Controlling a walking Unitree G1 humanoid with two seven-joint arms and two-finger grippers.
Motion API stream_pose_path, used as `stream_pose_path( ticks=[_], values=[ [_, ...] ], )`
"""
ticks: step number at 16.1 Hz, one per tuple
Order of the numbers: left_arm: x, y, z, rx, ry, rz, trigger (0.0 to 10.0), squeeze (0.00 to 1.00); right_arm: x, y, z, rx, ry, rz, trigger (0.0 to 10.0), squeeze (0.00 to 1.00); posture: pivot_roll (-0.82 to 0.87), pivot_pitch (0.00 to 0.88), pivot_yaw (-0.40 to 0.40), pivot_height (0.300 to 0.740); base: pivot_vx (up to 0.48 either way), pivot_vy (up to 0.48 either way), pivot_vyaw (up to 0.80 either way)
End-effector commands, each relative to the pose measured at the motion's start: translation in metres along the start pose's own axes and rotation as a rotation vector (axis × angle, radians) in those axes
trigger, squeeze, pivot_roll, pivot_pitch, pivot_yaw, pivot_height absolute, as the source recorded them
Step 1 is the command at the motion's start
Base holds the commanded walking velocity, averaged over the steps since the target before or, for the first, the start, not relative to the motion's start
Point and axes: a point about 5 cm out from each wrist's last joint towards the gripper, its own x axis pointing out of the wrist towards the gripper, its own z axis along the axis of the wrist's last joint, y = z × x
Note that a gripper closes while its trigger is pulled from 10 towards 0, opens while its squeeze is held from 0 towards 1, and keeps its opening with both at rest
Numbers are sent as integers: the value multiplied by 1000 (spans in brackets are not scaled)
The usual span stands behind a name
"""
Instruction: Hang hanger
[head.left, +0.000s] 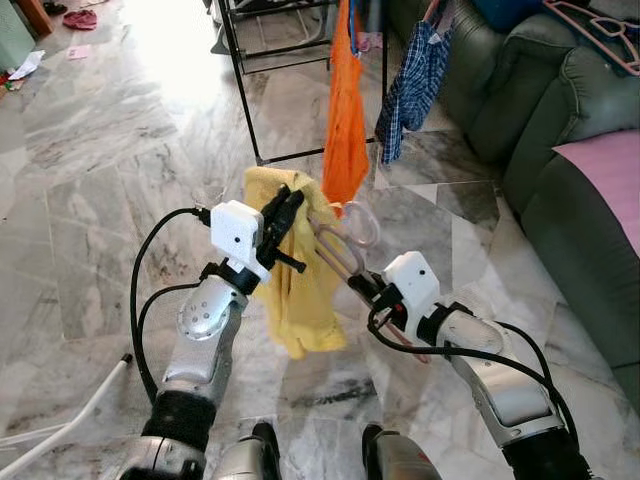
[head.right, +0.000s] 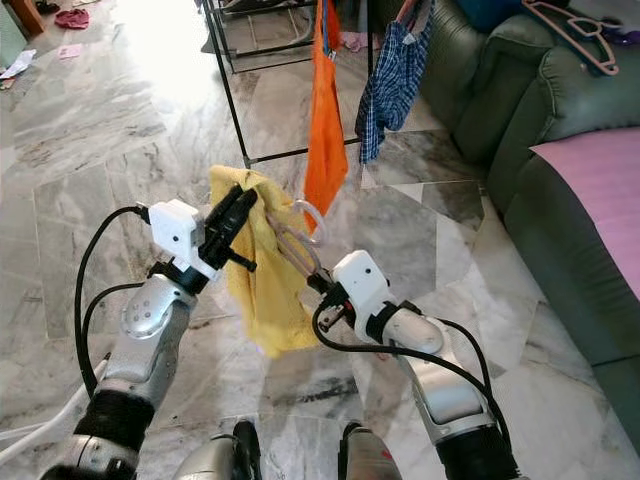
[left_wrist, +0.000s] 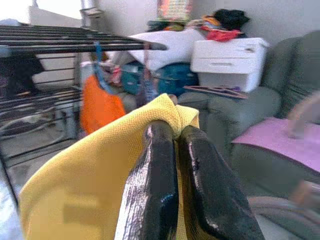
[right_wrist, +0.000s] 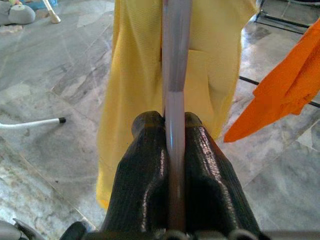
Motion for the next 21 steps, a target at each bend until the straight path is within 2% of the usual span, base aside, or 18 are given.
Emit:
stream_pose_path(
  ticks=[1, 3, 4, 5, 6, 7, 8, 9, 10, 11, 12, 13, 14, 16, 21],
  values=[
    [-5, -2, -1, 8, 15, -34, 0, 0, -1, -1, -1, 0, -10, -4, 0, 0, -240, 224, 41, 740, 0, 0, 0],
    [-16, -1, -19, 6, 107, -28, 0, 0, -3, -6, 3, -11, -25, -14, 0, 0, -239, 220, 44, 740, 0, 0, 0],
    [-18, -1, -26, -1, 139, -23, 784, 0, -4, -8, 6, -19, -33, -13, 0, 0, -241, 218, 43, 740, 0, 0, 0],
    [-19, 0, -28, -2, 148, -21, 784, 0, -4, -8, 7, -22, -36, -12, 0, 0, -241, 218, 43, 740, 0, 0, 0],
    [-21, -1, -41, -27, 208, 0, 2706, 0, -7, -9, 10, -38, -46, -6, 0, 0, -250, 214, 36, 740, 0, 0, 0],
    [-19, -3, -45, -30, 226, 3, 3451, 0, -8, -9, 12, -46, -51, 0, 0, 0, -257, 211, 34, 740, 0, 0, 0],
    [-17, -5, -46, -28, 225, -5, 5843, 0, -9, -9, 14, -55, -54, 6, 0, 0, -257, 211, 34, 740, 0, 0, 0],
    [-13, -9, -49, -34, 238, -20, 9529, 0, -11, -9, 15, -63, -56, 10, 0, 0, -264, 209, 32, 740, 0, 0, 0],
    [-12, -11, -49, -35, 235, -24, 10000, 0, -12, -8, 15, -68, -58, 14, 0, 0, -264, 209, 32, 740, 0, 0, 0],
    [-11, -14, -51, -47, 238, -36, 10000, 0, -13, -8, 16, -73, -61, 15, 0, 0, -270, 207, 33, 740, 0, 0, 0],
    [-10, -14, -52, -57, 236, -28, 10000, 282, -15, -8, 17, -79, -63, 18, 0, 0, -272, 207, 34, 740, 0, 0, 0],
    [-9, -14, -53, -51, 234, -22, 10000, 467, -15, -8, 17, -80, -63, 19, 0, 0, -274, 207, 36, 740, 0, 0, 0],
    [-9, -11, -52, -20, 225, -8, 10000, 1000, -18, -8, 16, -80, -59, 19, 0, 0, -273, 208, 38, 740, 0, 0, 0],
    [-9, -9, -50, 13, 220, -10, 10000, 1000, -18, -8, 15, -80, -57, 18, 0, 0, -271, 210, 40, 740, 0, 0, 0],
    [-6, 10, -34, 92, 159, -37, 10000, 1000, -21, -7, 14, -78, -58, 27, 0, 0, -261, 212, 43, 740, 0, 0, 0]
  ],
)
